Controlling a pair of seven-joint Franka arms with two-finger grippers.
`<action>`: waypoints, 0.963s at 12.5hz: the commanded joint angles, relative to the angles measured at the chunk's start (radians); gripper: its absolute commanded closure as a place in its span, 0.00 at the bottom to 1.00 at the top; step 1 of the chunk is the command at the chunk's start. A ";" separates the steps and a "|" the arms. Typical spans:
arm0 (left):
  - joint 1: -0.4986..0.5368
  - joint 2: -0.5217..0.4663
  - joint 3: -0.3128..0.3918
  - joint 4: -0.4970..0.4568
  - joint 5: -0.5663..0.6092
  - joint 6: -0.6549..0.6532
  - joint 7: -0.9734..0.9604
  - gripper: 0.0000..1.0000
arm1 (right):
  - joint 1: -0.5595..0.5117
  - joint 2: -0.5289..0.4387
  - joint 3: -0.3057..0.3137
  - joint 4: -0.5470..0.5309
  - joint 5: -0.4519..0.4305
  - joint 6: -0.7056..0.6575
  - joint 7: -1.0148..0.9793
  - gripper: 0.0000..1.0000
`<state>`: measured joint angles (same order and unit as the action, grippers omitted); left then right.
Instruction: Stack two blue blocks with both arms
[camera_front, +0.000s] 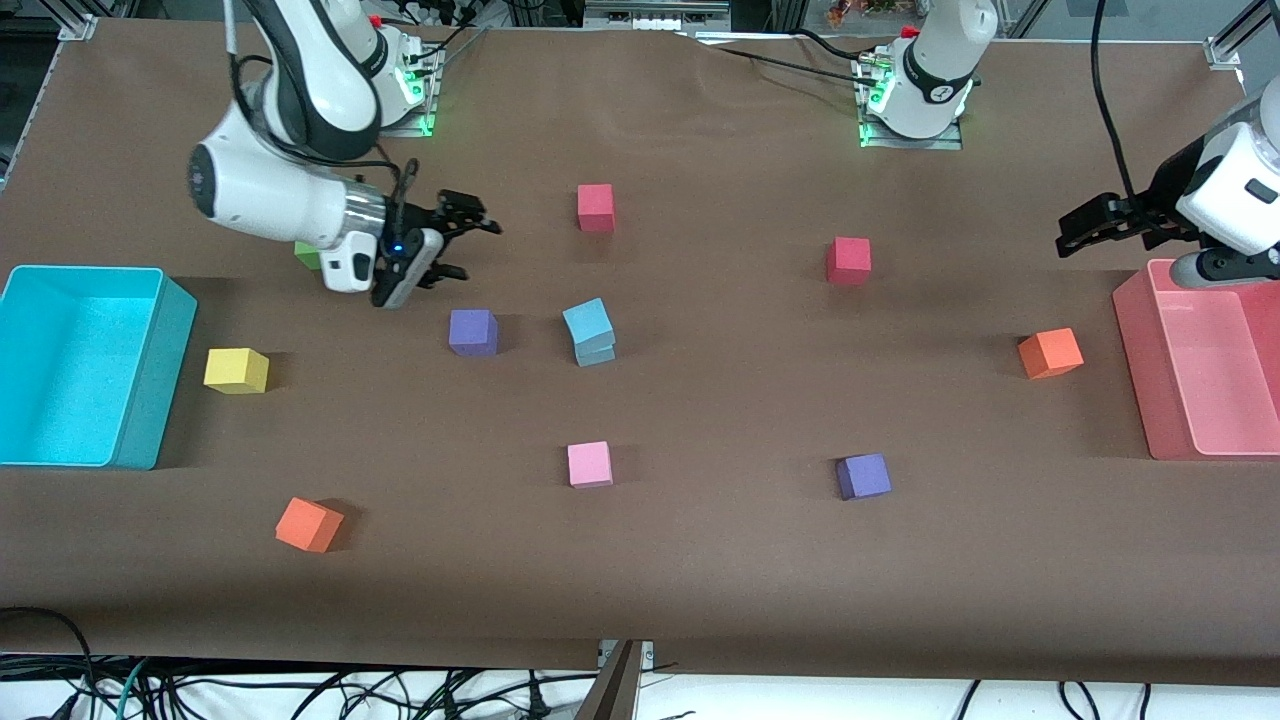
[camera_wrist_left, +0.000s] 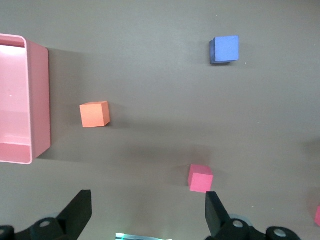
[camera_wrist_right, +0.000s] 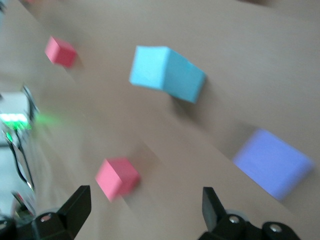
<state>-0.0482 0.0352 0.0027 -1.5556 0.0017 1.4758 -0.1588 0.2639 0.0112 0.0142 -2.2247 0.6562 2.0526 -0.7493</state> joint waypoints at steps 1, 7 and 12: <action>0.002 -0.037 -0.009 -0.044 0.027 0.000 0.038 0.00 | -0.035 0.000 -0.046 0.149 -0.276 -0.187 0.120 0.01; -0.001 -0.037 -0.009 -0.044 0.021 -0.029 0.041 0.00 | -0.139 0.046 -0.021 0.590 -0.584 -0.528 0.519 0.01; -0.002 -0.037 -0.010 -0.046 0.014 -0.029 0.041 0.00 | -0.195 0.038 0.052 0.600 -0.681 -0.553 0.836 0.01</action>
<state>-0.0500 0.0229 -0.0035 -1.5791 0.0031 1.4499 -0.1399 0.0901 0.0349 0.0265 -1.6369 0.0084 1.5112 -0.0429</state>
